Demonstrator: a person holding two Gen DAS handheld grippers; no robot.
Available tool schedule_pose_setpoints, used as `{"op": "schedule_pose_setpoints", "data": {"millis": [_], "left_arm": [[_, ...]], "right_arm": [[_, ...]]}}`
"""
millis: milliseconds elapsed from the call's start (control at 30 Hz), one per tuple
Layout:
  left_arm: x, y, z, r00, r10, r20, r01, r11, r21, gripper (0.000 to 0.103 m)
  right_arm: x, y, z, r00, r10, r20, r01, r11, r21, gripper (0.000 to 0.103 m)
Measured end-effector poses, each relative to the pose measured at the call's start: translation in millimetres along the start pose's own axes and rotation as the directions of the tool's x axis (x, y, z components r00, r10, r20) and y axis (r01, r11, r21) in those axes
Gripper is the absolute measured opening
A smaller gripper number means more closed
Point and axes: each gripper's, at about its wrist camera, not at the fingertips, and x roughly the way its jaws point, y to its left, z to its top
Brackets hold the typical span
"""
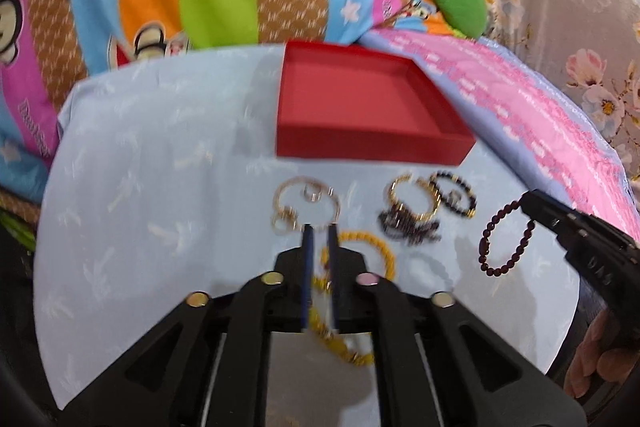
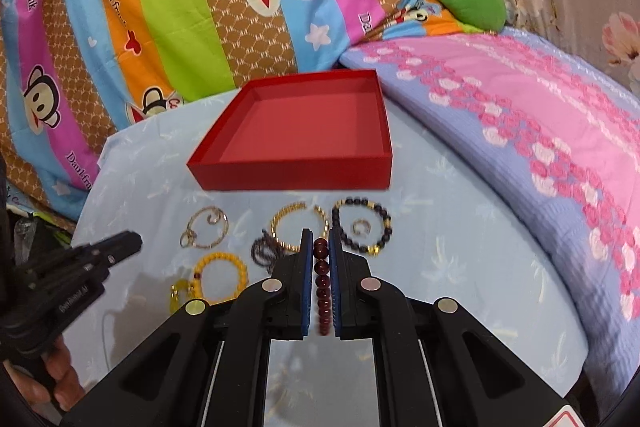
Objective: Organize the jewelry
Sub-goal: 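Carry both held bracelets up and over into the red box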
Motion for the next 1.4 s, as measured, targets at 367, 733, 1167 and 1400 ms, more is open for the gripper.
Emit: {"op": "schedule_pose_setpoints", "data": {"millis": [367, 733, 1167, 1400], "left_arm": [[39, -6, -53, 0.991, 0.074, -0.11, -0.07, 0.996, 0.048, 0.035], [38, -11, -47, 0.991, 0.096, -0.09, -0.088, 0.992, 0.087, 0.009], [-8, -33, 22, 0.998, 0.016, 0.059, -0.022, 0.994, 0.107, 0.009], [-8, -35, 91, 0.99, -0.021, 0.143, 0.004, 0.993, 0.119, 0.009]], "right_arm": [[4, -3, -22, 0.999, 0.015, -0.043, -0.014, 1.0, 0.025, 0.008], [8, 3, -25, 0.998, 0.019, -0.056, -0.018, 1.0, 0.019, 0.008], [11, 3, 12, 0.999, 0.047, -0.024, -0.047, 0.999, 0.003, 0.008], [35, 5, 76, 0.996, 0.089, 0.001, -0.089, 0.996, -0.012, 0.008]]}}
